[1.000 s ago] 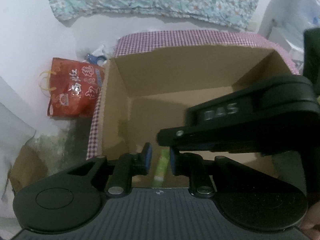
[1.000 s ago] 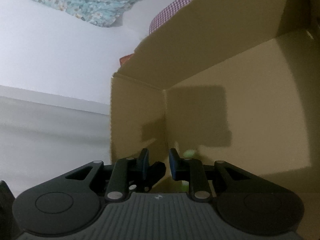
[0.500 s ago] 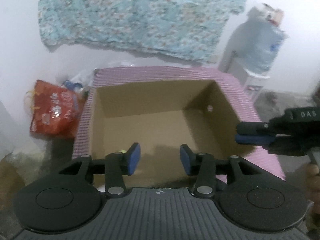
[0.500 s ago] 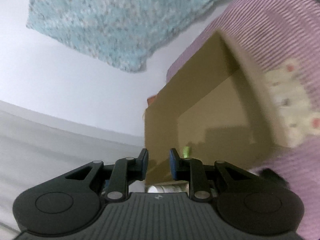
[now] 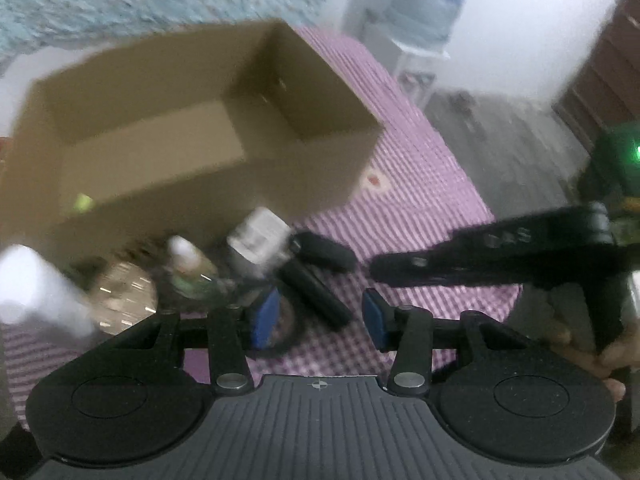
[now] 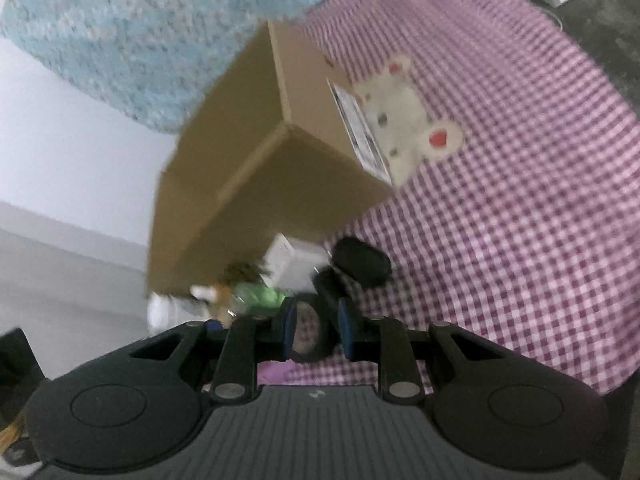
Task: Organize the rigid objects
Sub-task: 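Move the right tool to the black cylinder and grasp it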
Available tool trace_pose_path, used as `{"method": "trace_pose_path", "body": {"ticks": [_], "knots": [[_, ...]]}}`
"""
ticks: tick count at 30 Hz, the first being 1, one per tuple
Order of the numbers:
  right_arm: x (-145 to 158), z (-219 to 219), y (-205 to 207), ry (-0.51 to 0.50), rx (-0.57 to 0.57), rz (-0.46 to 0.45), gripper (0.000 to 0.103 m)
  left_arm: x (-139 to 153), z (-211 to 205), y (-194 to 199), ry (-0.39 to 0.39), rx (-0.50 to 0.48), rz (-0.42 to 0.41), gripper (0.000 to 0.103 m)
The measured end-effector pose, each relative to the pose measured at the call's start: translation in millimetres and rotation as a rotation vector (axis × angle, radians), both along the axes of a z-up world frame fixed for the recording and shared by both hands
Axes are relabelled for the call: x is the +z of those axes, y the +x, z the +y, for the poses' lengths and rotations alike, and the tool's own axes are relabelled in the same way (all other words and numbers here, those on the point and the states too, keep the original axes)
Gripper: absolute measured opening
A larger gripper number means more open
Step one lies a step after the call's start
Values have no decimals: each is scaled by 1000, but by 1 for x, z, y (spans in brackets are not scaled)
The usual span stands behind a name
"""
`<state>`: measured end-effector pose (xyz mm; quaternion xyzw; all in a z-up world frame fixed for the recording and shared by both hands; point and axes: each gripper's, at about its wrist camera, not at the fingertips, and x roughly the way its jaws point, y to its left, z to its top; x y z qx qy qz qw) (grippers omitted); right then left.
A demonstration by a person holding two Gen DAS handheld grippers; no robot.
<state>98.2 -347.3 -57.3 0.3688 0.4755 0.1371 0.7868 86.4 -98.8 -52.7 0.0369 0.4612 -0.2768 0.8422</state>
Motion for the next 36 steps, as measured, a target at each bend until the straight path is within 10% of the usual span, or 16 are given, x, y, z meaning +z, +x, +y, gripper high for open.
{"method": "trace_pose_path", "body": {"ticks": [11, 36], "knots": [[-36, 29, 37, -45, 88, 53, 25, -38, -30, 12, 4, -65, 84, 30], [-57, -1, 29, 44, 112, 146, 24, -65, -39, 16, 59, -44, 151, 30]]}}
